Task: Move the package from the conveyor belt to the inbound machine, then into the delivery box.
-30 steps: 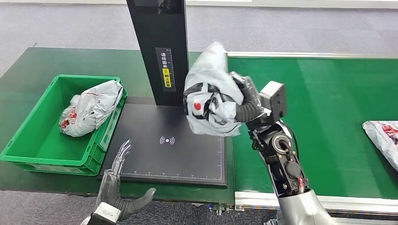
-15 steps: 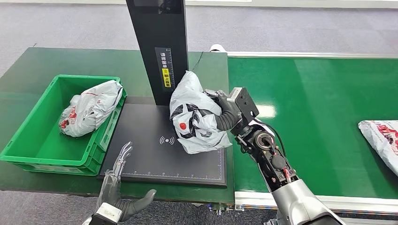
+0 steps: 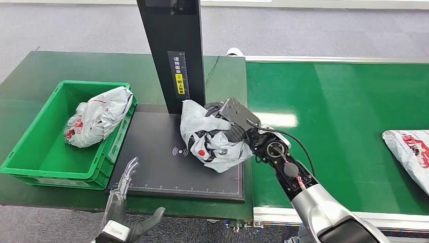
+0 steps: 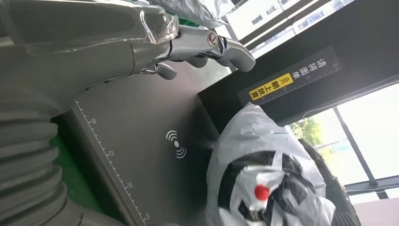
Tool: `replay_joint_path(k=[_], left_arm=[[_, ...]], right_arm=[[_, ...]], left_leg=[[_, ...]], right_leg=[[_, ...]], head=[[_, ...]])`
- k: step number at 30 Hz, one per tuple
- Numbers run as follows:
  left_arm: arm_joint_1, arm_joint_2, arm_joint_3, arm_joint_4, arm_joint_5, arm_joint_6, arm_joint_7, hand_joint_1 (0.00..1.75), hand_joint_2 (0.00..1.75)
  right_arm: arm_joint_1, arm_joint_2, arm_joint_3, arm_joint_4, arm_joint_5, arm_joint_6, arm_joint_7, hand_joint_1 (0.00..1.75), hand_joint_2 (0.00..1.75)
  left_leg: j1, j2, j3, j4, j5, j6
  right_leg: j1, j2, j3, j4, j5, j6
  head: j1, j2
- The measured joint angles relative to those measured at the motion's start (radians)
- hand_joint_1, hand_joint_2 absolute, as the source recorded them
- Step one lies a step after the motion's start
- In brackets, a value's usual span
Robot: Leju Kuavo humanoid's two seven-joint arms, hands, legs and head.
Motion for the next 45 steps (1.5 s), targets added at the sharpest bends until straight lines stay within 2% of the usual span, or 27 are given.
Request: replay_joint_path(k=[7, 17, 20, 25, 28, 37, 45], left_arm=[[-0.006, 0.0, 0.002, 0.0, 0.008, -0.003, 0.002, 0.0, 1.75], [-0.01, 0.0, 0.003, 0.0, 0.01, -0.003, 0.002, 0.0, 1.75], [-0.01, 0.0, 0.003, 0.0, 0.011, -0.003, 0.001, 0.0, 1.75], [-0.01, 0.002, 0.004, 0.0, 0.023, -0.003, -0.012, 0.0, 1.75], [-0.01, 0.003, 0.007, 0.002, 0.03, -0.002, -0.021, 0.0, 1.75], [-0.009, 0.011, 0.009, 0.004, 0.04, 0.01, -0.034, 0.0, 1.75], [-0.009, 0.011, 0.009, 0.004, 0.037, 0.015, -0.034, 0.0, 1.75]], right_arm=[[0.001, -0.03, -0.02, 0.014, -0.07, 0.037, -0.021, 0.0, 1.75], [0.001, -0.034, -0.035, 0.018, -0.082, 0.032, -0.038, 0.0, 1.75], [0.006, -0.033, -0.044, 0.018, -0.108, 0.023, -0.067, 0.0, 1.75], [0.035, -0.027, -0.096, -0.009, -0.219, -0.005, -0.173, 0.0, 1.75], [0.065, -0.023, -0.135, -0.045, -0.293, -0.01, -0.203, 0.0, 1.75], [0.18, -0.017, -0.261, -0.169, -0.577, 0.051, -0.193, 0.0, 1.75], [0.226, -0.016, -0.313, -0.225, -0.618, 0.059, -0.179, 0.0, 1.75]], left_leg=[[0.0, 0.0, 0.0, 0.0, 0.0, 0.0], [0.0, 0.0, 0.0, 0.0, 0.0, 0.0], [0.0, 0.0, 0.0, 0.0, 0.0, 0.0], [0.0, 0.0, 0.0, 0.0, 0.0, 0.0], [0.0, 0.0, 0.0, 0.0, 0.0, 0.0], [0.0, 0.0, 0.0, 0.0, 0.0, 0.0], [0.0, 0.0, 0.0, 0.0, 0.0, 0.0]], right_leg=[[0.0, 0.0, 0.0, 0.0, 0.0, 0.0], [0.0, 0.0, 0.0, 0.0, 0.0, 0.0], [0.0, 0.0, 0.0, 0.0, 0.0, 0.0], [0.0, 0.0, 0.0, 0.0, 0.0, 0.0], [0.0, 0.0, 0.0, 0.0, 0.0, 0.0], [0.0, 0.0, 0.0, 0.0, 0.0, 0.0], [0.0, 0.0, 0.0, 0.0, 0.0, 0.0]], head=[[0.0, 0.0], [0.0, 0.0], [0.0, 0.0], [0.0, 0.0], [0.0, 0.0], [0.0, 0.0], [0.0, 0.0]])
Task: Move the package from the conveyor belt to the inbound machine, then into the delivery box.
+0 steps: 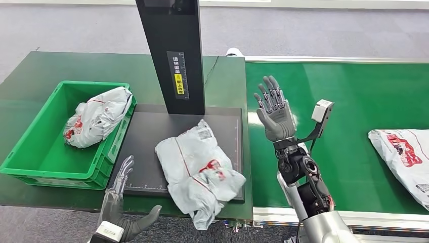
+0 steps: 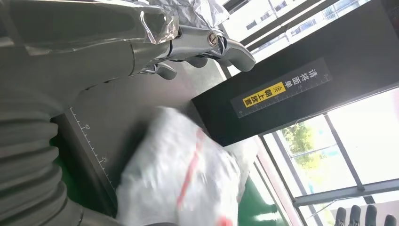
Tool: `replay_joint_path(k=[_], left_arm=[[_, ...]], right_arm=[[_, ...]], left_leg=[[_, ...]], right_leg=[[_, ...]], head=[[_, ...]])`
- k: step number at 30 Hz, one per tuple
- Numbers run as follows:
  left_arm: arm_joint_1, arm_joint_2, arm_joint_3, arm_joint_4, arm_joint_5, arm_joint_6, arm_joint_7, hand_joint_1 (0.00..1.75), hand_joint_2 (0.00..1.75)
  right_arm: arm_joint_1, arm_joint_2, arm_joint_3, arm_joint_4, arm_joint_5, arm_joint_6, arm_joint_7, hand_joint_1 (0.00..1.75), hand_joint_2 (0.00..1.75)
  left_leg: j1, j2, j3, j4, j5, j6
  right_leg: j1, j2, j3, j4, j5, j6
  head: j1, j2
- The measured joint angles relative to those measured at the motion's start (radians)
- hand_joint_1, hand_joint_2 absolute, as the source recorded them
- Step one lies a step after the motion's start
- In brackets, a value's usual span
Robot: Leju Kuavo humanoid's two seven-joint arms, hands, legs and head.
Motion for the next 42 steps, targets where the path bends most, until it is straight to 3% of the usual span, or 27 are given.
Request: replay_joint_path(k=[14, 20, 25, 29, 34, 42], left_arm=[[-0.002, -0.001, 0.0, 0.002, -0.02, -0.01, 0.001, 0.0, 1.75], [-0.043, -0.001, -0.018, 0.021, -0.116, -0.016, 0.024, 0.0, 1.75], [-0.137, -0.004, -0.068, 0.088, -0.26, -0.034, 0.064, 0.0, 1.75], [-0.242, -0.005, -0.158, 0.183, -0.331, -0.085, 0.081, 0.0, 1.75], [-0.37, -0.011, -0.272, 0.318, -0.352, -0.081, 0.116, 0.0, 1.75], [-0.544, -0.022, -0.358, 0.534, -0.372, -0.094, 0.16, 0.0, 1.75]], right_arm=[[0.012, 0.009, -0.011, -0.009, 0.022, -0.031, 0.003, 0.0, 1.75], [0.034, 0.019, -0.023, -0.016, -0.001, -0.017, -0.01, 0.0, 1.75], [0.075, 0.041, -0.032, -0.028, -0.006, -0.014, -0.034, 0.0, 1.75], [0.111, 0.054, -0.05, -0.029, -0.014, -0.012, -0.038, 0.0, 1.75], [0.144, 0.069, -0.086, -0.029, -0.02, 0.009, -0.037, 0.0, 1.75], [0.194, 0.078, -0.134, -0.073, -0.009, 0.009, -0.028, 0.0, 1.75]], left_leg=[[0.0, 0.0, 0.0, 0.0, 0.0, 0.0], [0.0, 0.0, 0.0, 0.0, 0.0, 0.0], [0.0, 0.0, 0.001, 0.0, 0.0, 0.0], [0.0, 0.0, 0.001, 0.0, 0.0, 0.0], [0.0, 0.0, 0.001, 0.0, 0.0, 0.0], [0.0, 0.0, 0.001, 0.0, 0.0, 0.0]], right_leg=[[0.0, 0.0, 0.0, 0.0, 0.0, 0.0], [0.0, 0.0, 0.0, 0.0, 0.0, 0.0], [0.0, 0.0, 0.0, 0.0, 0.0, 0.0], [0.0, 0.0, 0.001, 0.0, 0.0, 0.0], [0.0, 0.0, 0.0, 0.0, 0.001, 0.0], [0.0, 0.0, 0.0, 0.0, 0.001, 0.0]], head=[[0.0, 0.0], [0.0, 0.0], [0.0, 0.0], [0.0, 0.0], [0.0, 0.0], [0.0, 0.0]])
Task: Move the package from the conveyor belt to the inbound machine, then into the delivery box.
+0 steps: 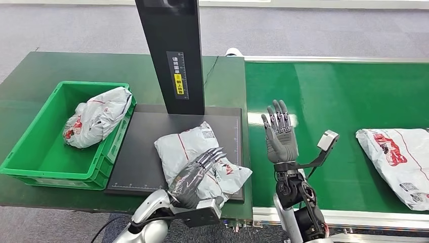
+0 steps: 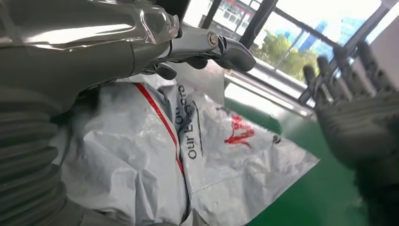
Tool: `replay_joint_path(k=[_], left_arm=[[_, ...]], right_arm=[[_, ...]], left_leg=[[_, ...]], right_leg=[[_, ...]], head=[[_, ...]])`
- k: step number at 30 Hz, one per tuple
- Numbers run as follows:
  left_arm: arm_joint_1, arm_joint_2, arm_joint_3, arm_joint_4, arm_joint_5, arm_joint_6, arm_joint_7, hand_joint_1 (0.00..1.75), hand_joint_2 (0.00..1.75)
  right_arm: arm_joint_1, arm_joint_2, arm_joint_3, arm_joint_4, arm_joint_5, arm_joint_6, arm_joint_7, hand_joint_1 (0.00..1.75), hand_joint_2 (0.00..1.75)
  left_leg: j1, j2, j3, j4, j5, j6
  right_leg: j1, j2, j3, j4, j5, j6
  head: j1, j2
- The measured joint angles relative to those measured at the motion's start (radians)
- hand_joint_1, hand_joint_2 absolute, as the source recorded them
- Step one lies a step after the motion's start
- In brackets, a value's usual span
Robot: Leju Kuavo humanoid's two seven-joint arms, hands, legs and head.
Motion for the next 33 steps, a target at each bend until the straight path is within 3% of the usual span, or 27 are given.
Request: replay_joint_path(k=[6, 7, 11, 18, 23, 27, 33], left_arm=[[-0.108, -0.019, -0.055, 0.215, -0.012, -0.005, 0.004, 0.0, 1.75], [-0.124, -0.024, -0.062, 0.249, -0.012, -0.001, 0.003, 0.07, 1.75], [-0.175, -0.04, -0.081, 0.353, -0.012, 0.012, -0.004, 1.69, 1.75], [-0.241, -0.048, -0.09, 0.447, 0.017, 0.031, -0.033, 1.75, 1.75], [-0.247, -0.043, -0.073, 0.446, 0.092, 0.088, -0.071, 1.75, 1.75], [-0.22, -0.019, -0.033, 0.381, 0.201, 0.118, -0.094, 1.75, 1.75], [-0.152, 0.043, 0.078, 0.184, 0.416, 0.135, -0.149, 1.75, 1.75]], right_arm=[[0.043, 0.008, -0.019, -0.06, -0.002, 0.017, 0.024, 0.0, 1.75], [0.049, 0.008, -0.019, -0.068, -0.001, 0.019, 0.026, 0.0, 1.75], [0.065, 0.009, -0.021, -0.101, 0.004, 0.021, 0.028, 0.0, 1.75], [0.084, 0.009, -0.025, -0.155, 0.005, 0.023, 0.029, 0.0, 1.75], [0.094, 0.006, -0.027, -0.166, 0.001, 0.023, 0.031, 0.0, 1.75], [0.106, 0.002, -0.03, -0.173, -0.001, 0.019, 0.031, 0.0, 1.75], [0.125, -0.007, -0.039, -0.186, -0.006, 0.002, 0.031, 0.0, 1.75]], left_leg=[[0.0, 0.0, 0.0, 0.0, 0.0, 0.0], [0.0, 0.0, 0.0, 0.0, 0.0, 0.0], [0.0, 0.0, 0.001, 0.0, 0.0, 0.0], [0.0, 0.0, 0.006, 0.0, 0.0, 0.0], [0.0, 0.0, 0.008, 0.0, 0.001, 0.0], [0.0, 0.0, 0.008, 0.0, 0.001, 0.0], [0.0, 0.0, 0.003, 0.0, 0.001, 0.0]], right_leg=[[0.0, 0.0, 0.0, 0.0, 0.0, 0.0], [0.0, 0.0, 0.001, 0.0, 0.0, 0.0], [0.0, 0.0, 0.002, 0.0, 0.0, 0.0], [0.0, 0.0, 0.007, 0.0, 0.0, 0.0], [0.0, 0.0, 0.01, 0.0, 0.001, 0.0], [0.0, 0.0, 0.009, 0.0, 0.001, -0.001], [0.0, 0.0, 0.004, 0.0, 0.001, -0.001]], head=[[0.0, 0.0], [0.0, 0.0], [0.0, 0.0], [0.0, 0.0], [0.0, 0.0], [0.0, 0.0], [0.0, 0.0]])
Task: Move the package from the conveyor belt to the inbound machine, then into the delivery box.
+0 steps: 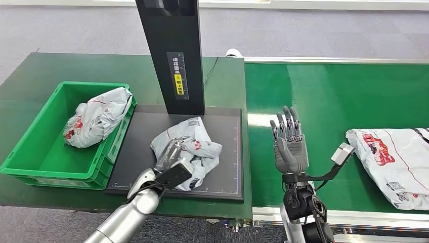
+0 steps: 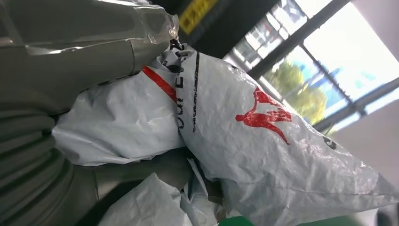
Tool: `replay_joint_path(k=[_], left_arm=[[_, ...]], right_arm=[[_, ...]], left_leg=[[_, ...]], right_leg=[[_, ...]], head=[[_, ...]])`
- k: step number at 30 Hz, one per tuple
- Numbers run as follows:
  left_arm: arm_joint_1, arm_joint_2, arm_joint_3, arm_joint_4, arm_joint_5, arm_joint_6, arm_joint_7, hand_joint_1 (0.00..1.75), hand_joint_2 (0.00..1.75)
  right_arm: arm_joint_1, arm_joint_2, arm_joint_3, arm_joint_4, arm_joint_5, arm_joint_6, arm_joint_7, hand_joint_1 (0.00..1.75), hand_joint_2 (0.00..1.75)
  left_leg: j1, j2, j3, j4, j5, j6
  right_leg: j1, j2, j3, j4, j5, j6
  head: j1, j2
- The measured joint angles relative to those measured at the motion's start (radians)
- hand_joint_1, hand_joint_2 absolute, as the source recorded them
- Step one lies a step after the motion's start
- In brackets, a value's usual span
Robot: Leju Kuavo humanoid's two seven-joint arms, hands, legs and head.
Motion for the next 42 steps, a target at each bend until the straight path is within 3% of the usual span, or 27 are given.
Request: replay_joint_path(k=[5, 12, 18, 23, 33, 42], left_arm=[[0.077, 0.046, 0.105, -0.215, 0.131, -0.012, -0.048, 1.75, 1.75], [0.148, 0.078, 0.277, -0.461, 0.311, -0.116, -0.107, 1.75, 1.75], [0.196, 0.08, 0.424, -0.653, 0.469, -0.32, -0.141, 1.75, 1.75], [0.179, 0.081, 0.527, -0.766, 0.577, -0.449, -0.11, 1.75, 1.75], [0.051, 0.13, 0.724, -0.807, 0.943, -0.58, 0.055, 1.75, 1.75], [-0.052, 0.196, 0.844, -0.67, 0.905, -0.44, 0.142, 1.75, 1.75]], right_arm=[[0.029, -0.009, -0.015, -0.029, -0.007, -0.018, -0.002, 0.0, 1.75], [0.076, -0.014, -0.043, -0.069, -0.009, -0.031, -0.003, 0.0, 1.75], [0.091, -0.011, -0.064, -0.083, 0.012, -0.029, 0.009, 0.0, 1.75], [0.09, -0.002, -0.076, -0.083, 0.026, -0.022, 0.012, 0.0, 1.75], [0.071, -0.001, -0.084, -0.071, 0.009, -0.003, 0.013, 0.0, 1.75], [0.05, -0.003, -0.08, -0.05, -0.007, 0.005, 0.014, 0.0, 1.75]], left_leg=[[0.0, 0.0, -0.004, 0.0, 0.0, 0.0], [0.0, 0.0, -0.006, 0.0, 0.0, 0.0], [0.0, 0.0, -0.006, 0.0, 0.0, 0.0], [0.0, 0.0, -0.006, 0.0, 0.0, 0.0], [0.0, 0.0, -0.006, 0.0, 0.0, 0.0], [0.0, 0.0, -0.005, 0.0, 0.0, 0.0]], right_leg=[[0.0, 0.0, -0.004, 0.0, 0.0, 0.0], [0.0, 0.0, -0.006, 0.0, 0.0, 0.0], [0.0, 0.0, -0.006, 0.0, 0.0, 0.0], [0.0, 0.0, -0.006, 0.0, 0.0, 0.0], [0.0, 0.0, -0.006, 0.0, 0.0, 0.0], [0.0, 0.0, -0.006, 0.0, 0.0, 0.0]], head=[[0.0, 0.0], [0.0, 0.0], [0.0, 0.0], [0.0, 0.0], [0.0, 0.0], [0.0, 0.0]])
